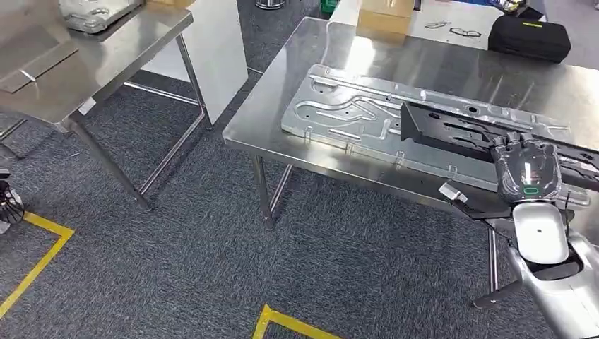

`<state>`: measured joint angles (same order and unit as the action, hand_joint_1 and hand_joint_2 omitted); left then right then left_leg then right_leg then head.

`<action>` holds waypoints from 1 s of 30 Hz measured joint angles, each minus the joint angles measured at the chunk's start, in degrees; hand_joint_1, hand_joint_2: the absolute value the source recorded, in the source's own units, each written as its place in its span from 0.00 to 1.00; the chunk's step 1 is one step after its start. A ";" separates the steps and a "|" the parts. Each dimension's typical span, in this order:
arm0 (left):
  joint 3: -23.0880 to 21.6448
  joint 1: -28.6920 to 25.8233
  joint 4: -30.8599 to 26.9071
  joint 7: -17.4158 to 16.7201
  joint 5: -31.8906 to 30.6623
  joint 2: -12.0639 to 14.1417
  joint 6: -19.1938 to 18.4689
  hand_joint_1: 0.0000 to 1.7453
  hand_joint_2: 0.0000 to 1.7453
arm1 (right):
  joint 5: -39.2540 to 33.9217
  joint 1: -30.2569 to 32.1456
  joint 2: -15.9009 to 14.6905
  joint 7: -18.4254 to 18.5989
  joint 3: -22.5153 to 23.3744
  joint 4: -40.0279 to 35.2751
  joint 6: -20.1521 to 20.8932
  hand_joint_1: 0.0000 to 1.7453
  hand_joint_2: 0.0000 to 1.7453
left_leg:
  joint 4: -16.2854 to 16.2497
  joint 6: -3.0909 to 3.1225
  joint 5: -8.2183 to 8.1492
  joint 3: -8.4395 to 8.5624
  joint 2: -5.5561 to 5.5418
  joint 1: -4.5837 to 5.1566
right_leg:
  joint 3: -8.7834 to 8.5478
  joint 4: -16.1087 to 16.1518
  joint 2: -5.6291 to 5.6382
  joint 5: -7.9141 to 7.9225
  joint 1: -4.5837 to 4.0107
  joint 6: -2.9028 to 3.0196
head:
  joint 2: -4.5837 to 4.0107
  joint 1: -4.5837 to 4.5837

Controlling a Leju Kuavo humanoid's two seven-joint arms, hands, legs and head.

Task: Take the parts from the cabinet and place them on the table.

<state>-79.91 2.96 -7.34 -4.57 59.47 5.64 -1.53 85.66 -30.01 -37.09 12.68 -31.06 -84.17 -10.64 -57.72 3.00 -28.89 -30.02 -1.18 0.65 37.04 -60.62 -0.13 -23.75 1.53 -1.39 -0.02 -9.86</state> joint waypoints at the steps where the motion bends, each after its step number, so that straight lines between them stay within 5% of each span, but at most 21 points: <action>1: -0.07 0.12 0.00 0.02 0.00 0.00 0.09 0.00 1.00 | -0.02 -0.10 0.26 0.13 -0.22 0.44 0.04 1.00 1.00 | -0.37 -0.46 -0.40 0.69 -0.15 0.13 | 0.48 0.33 -0.01 -1.82 -0.68 0.07 | 0.00 -0.02; 6: -0.13 0.30 0.07 0.26 0.20 0.24 0.46 0.00 1.00 | -0.42 0.37 0.70 0.48 -0.26 0.42 0.59 1.00 1.00 | -1.62 -2.02 -1.59 1.29 0.17 0.25 | -2.11 1.12 0.26 -2.07 -0.18 2.20 | 0.00 -0.09; 7: -0.13 0.31 0.07 0.35 0.42 0.15 0.46 0.00 1.00 | -0.46 0.41 0.75 0.55 -0.26 0.37 0.79 1.00 1.00 | -4.75 -2.39 -2.32 -0.36 0.39 0.14 | -2.81 1.29 0.15 -2.46 -0.09 2.55 | 0.00 -0.11; 10: -0.13 0.34 0.07 0.57 0.61 0.18 0.77 0.00 1.00 | -0.79 0.74 0.81 0.24 -0.26 0.29 1.95 1.00 1.00 | -16.55 -3.39 -6.60 -9.07 0.79 -0.48 | -4.34 1.29 0.16 -4.03 -0.23 2.54 | 0.00 -0.11; 11: -0.13 0.29 0.07 0.70 0.66 0.18 0.81 0.00 1.00 | -0.92 0.90 0.86 0.13 -0.26 0.29 2.43 1.00 1.00 | -17.33 -3.44 -6.32 -10.51 0.80 -0.47 | -5.07 1.29 0.17 -4.61 -0.23 2.52 | 0.00 -0.11; 13: -0.13 0.33 0.07 0.70 0.72 0.18 0.94 0.00 1.00 | -1.20 0.98 0.92 0.02 -0.26 0.26 2.89 1.00 1.00 | -12.19 -3.01 -1.82 -10.09 0.80 -0.42 | -6.93 1.30 0.21 -5.96 -0.29 2.46 | 0.00 -0.11; 15: -0.13 0.14 0.07 0.66 0.72 0.18 1.01 0.00 1.00 | -1.38 0.94 1.01 0.02 -0.24 -0.02 3.30 1.00 1.00 | -2.95 -1.76 6.22 -8.00 0.75 0.04 | -8.68 1.47 0.23 -7.35 -0.36 2.39 | 0.00 -0.11; 18: -0.13 0.28 0.11 0.79 0.70 0.44 1.01 0.00 1.00 | -1.62 0.64 1.14 -0.53 -0.29 -0.02 3.91 1.00 1.00 | -1.22 -0.59 6.11 -7.41 0.76 0.81 | -9.42 2.78 0.56 -8.08 -0.05 1.38 | 0.00 -0.02; 20: -0.13 0.21 0.13 1.01 0.68 0.44 0.81 0.00 1.00 | -1.79 0.68 1.14 -0.57 -0.29 -0.06 3.91 1.00 1.00 | 0.72 0.18 5.76 -5.67 0.81 0.73 | -10.51 2.31 0.42 -7.08 -0.19 0.73 | 0.00 0.00; 22: -0.15 0.13 0.13 1.14 0.68 0.33 0.68 0.00 1.00 | -1.79 0.39 1.10 -0.59 -0.24 -0.04 3.96 1.00 1.00 | 2.38 0.64 5.57 -3.04 0.76 0.26 | -9.27 -1.23 0.32 -8.02 -0.08 0.47 | 0.00 0.04; 24: -0.15 0.49 0.13 1.18 0.68 0.31 0.66 0.00 1.00 | -1.79 -0.20 1.07 -0.55 -0.24 -0.04 4.07 1.00 1.00 | 2.47 1.00 4.70 -2.24 0.68 0.22 | -3.58 -9.37 0.34 -10.99 -0.01 0.11 | 0.00 0.04; 26: -0.15 0.44 0.13 1.20 0.68 0.07 0.63 0.00 1.00 | -1.79 0.02 1.10 -0.59 -0.26 -0.02 4.22 1.00 1.00 | 2.39 0.90 3.64 -1.20 0.54 0.22 | 1.01 -14.10 0.31 -13.05 0.14 -0.24 | 0.00 0.04; 27: -0.15 0.42 0.13 1.18 0.68 -0.04 0.63 0.00 1.00 | -1.81 0.14 1.10 -0.64 -0.26 -0.02 4.20 1.00 1.00 | 2.27 0.72 2.97 -0.52 0.49 0.15 | 1.97 -13.38 0.30 -11.73 0.30 -0.48 | 0.00 0.04; 28: -0.17 0.40 0.13 1.18 0.68 -0.07 0.63 0.00 1.00 | -1.81 0.12 1.10 -0.63 -0.26 -0.02 4.22 1.00 1.00 | 2.06 0.46 2.18 0.36 0.42 0.00 | 1.82 -10.32 0.23 -8.78 0.52 -0.63 | 0.00 0.04; 30: -0.18 0.28 0.13 1.18 0.61 -0.07 0.61 0.00 1.00 | -1.81 0.12 1.10 -0.57 -0.26 0.04 4.24 1.00 1.00 | 1.30 -0.22 0.48 1.77 0.41 -0.24 | 0.36 -1.53 0.01 -0.85 1.02 -1.29 | 0.00 0.06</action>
<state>-80.08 3.24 -7.21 -3.39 60.08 5.57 -0.92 83.84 -29.89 -36.00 12.11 -31.32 -84.13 -6.40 -56.42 2.78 -28.42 -28.25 -0.77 0.41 37.39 -62.15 -0.11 -24.60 2.56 -2.69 -0.02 -9.79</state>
